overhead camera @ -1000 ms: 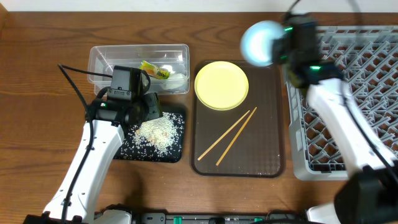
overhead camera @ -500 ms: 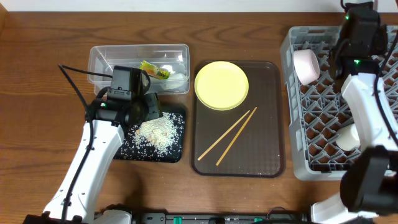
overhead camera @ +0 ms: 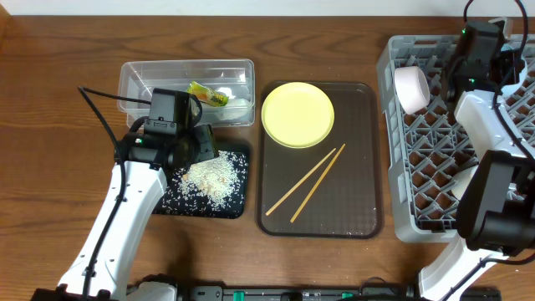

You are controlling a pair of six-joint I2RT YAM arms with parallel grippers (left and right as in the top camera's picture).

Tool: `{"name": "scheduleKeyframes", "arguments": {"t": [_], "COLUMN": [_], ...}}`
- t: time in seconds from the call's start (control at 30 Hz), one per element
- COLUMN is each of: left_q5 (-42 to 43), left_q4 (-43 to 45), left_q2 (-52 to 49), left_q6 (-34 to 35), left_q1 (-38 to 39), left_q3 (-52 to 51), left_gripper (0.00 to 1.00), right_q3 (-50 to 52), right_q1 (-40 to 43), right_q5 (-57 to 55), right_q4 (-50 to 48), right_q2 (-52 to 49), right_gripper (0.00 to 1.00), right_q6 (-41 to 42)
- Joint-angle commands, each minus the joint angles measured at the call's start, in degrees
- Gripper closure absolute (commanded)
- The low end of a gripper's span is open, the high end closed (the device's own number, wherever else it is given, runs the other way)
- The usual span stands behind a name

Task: Sort waste into correct bins and load items into the dishwasher rack
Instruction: 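Lower the light-blue bowl into the rack and open the right gripper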

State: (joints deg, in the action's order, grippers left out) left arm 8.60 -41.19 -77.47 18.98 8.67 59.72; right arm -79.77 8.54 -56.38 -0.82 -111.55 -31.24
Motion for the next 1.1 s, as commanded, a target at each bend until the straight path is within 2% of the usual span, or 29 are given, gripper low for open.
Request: {"name": "scheduleKeyframes", "arguments": {"t": [0.0, 0.17, 0.3, 0.5, 0.67, 0.77, 0.93, 1.07], "left_q5": [-0.72, -0.72, -0.72, -0.72, -0.7, -0.7, -0.7, -0.7], "left_q4": [-0.15, -0.15, -0.17, -0.15, -0.17, -0.15, -0.2, -0.17], "left_q2": [0.74, 0.74, 0.74, 0.74, 0.74, 0.74, 0.74, 0.74], "left_q6": [-1.14, -1.14, -1.14, -1.14, -1.16, -1.14, -1.14, -1.16], "left_q1": [-0.24, -0.24, -0.24, -0.24, -0.24, -0.24, -0.24, -0.24], "left_q3": [0.24, 0.24, 0.24, 0.24, 0.24, 0.24, 0.24, 0.24], "left_gripper": [0.43, 0.43, 0.43, 0.43, 0.43, 0.43, 0.43, 0.43], "right_q3": [-0.15, -0.13, -0.13, -0.15, -0.15, -0.15, -0.15, -0.15], "right_q1": [-0.72, -2.69, -4.72, -6.86, -8.63, -9.11, -7.61, -6.8], "right_q5": [-1.79, 4.9, 9.57, 10.71, 10.86, 13.14, 33.44, 45.07], "right_q4": [1.18, 7.06, 10.82, 14.36, 16.22, 18.49, 25.59, 36.04], "right_q2": [-1.9, -1.99, -1.99, -1.92, -0.83, 1.62, 9.57, 17.03], "right_gripper": [0.99, 0.96, 0.83, 0.82, 0.75, 0.68, 0.55, 0.53], "right_q6": [3.5, 11.34, 14.62, 17.7, 18.51, 22.6, 28.11, 31.74]}}
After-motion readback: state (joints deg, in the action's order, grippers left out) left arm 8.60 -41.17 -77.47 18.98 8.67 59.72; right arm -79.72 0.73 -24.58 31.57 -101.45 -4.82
